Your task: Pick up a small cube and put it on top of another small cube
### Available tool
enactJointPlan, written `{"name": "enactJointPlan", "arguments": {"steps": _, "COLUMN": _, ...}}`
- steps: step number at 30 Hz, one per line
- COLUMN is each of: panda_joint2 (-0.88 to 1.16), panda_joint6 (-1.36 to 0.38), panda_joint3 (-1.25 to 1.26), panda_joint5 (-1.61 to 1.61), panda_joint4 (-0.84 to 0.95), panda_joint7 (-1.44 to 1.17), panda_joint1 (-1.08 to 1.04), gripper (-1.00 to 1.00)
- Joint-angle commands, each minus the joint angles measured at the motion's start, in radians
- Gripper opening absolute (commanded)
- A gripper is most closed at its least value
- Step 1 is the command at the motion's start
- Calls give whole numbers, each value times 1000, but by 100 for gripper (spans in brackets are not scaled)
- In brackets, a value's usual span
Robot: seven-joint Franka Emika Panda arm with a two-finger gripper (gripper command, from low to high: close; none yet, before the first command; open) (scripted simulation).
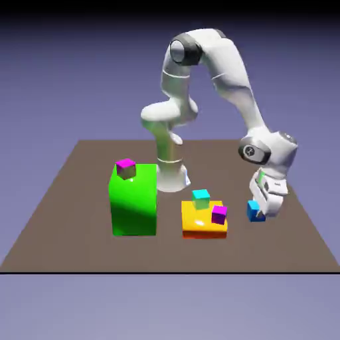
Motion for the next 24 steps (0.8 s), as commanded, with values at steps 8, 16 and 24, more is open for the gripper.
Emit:
{"name": "enactJointPlan", "arguments": {"steps": 8, "panda_joint2": -290, "panda_joint6": -133, "panda_joint3": -10, "panda_joint5": 165, "panda_joint4": -171, "panda_joint7": 153, "panda_joint1": -117, "gripper": -100}}
{"name": "enactJointPlan", "arguments": {"steps": 16, "panda_joint2": -580, "panda_joint6": -267, "panda_joint3": -19, "panda_joint5": 333, "panda_joint4": -342, "panda_joint7": 304, "panda_joint1": -234, "gripper": -100}}
{"name": "enactJointPlan", "arguments": {"steps": 24, "panda_joint2": -448, "panda_joint6": -31, "panda_joint3": -10, "panda_joint5": 327, "panda_joint4": -448, "panda_joint7": 337, "panda_joint1": -255, "gripper": -100}}
